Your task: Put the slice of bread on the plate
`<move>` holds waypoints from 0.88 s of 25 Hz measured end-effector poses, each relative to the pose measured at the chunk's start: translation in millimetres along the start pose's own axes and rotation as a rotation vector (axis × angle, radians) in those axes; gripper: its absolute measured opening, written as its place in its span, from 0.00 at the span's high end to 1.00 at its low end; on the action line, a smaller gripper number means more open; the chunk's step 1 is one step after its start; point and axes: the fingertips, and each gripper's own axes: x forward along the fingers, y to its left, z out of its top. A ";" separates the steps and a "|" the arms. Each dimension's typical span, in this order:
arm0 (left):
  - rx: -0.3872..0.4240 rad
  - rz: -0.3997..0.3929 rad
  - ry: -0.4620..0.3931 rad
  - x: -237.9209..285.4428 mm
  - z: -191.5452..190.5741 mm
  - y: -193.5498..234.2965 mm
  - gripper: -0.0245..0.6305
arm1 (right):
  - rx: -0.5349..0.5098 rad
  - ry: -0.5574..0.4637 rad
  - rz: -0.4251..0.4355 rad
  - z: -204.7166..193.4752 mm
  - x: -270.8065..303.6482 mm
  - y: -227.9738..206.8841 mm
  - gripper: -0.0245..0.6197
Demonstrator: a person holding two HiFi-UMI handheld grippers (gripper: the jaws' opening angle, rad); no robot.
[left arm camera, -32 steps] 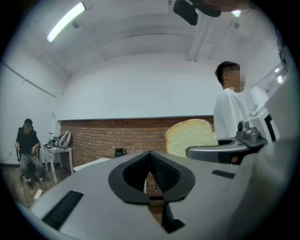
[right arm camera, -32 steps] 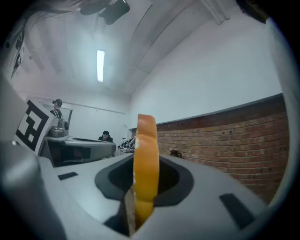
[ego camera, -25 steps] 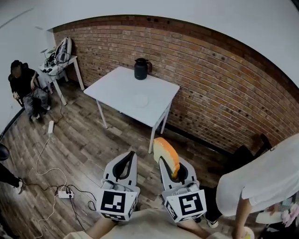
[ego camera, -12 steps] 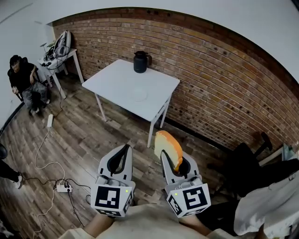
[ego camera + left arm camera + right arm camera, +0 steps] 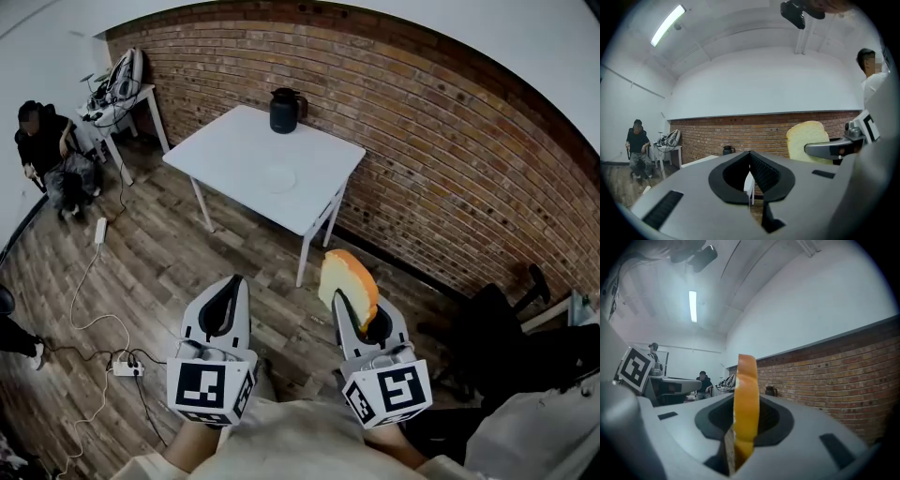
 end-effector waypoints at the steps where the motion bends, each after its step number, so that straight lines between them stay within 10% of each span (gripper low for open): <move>1: -0.001 0.003 -0.001 3.2 -0.6 3.0 0.95 | -0.002 0.002 0.001 -1.0 3.4 -1.0 0.81; 22: -0.016 -0.043 0.041 170.4 -26.6 91.0 0.95 | 0.004 0.043 -0.041 -21.2 179.2 -53.6 0.81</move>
